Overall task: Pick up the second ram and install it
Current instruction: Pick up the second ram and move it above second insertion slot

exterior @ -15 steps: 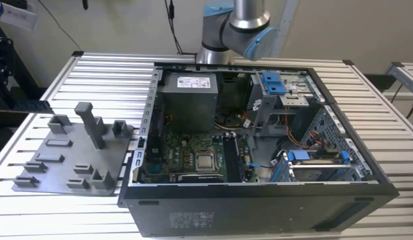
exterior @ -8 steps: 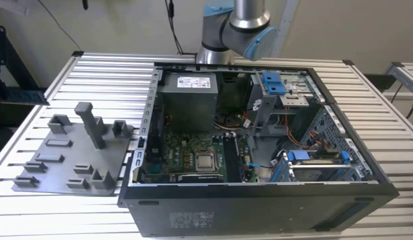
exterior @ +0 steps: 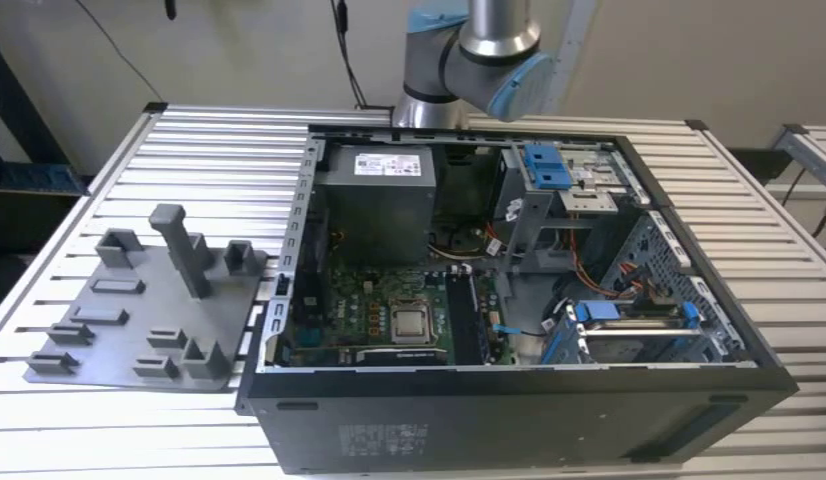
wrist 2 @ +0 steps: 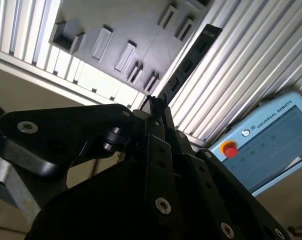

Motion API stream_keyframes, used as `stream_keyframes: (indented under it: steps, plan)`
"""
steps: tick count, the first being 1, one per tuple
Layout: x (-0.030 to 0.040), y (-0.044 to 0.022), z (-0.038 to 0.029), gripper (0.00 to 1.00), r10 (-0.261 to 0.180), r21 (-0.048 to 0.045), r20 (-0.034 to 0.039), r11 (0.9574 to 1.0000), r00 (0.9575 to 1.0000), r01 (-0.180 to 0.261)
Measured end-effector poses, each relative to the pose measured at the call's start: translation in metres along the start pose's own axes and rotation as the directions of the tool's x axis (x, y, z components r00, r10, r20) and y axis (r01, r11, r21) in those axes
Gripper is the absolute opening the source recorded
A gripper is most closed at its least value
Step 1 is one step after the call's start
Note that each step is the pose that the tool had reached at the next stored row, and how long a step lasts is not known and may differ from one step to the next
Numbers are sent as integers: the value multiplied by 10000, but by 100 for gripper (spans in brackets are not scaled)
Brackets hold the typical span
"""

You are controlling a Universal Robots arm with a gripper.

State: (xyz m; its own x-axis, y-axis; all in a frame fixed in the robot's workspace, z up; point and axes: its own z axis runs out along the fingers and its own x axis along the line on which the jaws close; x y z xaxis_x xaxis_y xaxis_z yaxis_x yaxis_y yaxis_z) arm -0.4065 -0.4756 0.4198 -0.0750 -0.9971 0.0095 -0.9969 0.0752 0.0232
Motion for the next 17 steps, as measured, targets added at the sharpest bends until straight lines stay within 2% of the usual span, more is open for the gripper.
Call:
stream_keyframes:
  steps: [4,9,17]
  plan:
    - [1,2,-64,14,0,0,1,10000,10000,0]
    - [1,2,-106,14,0,0,2,10000,10000,0]
    - [1,3,-110,14,0,1,2,10000,10000,0]
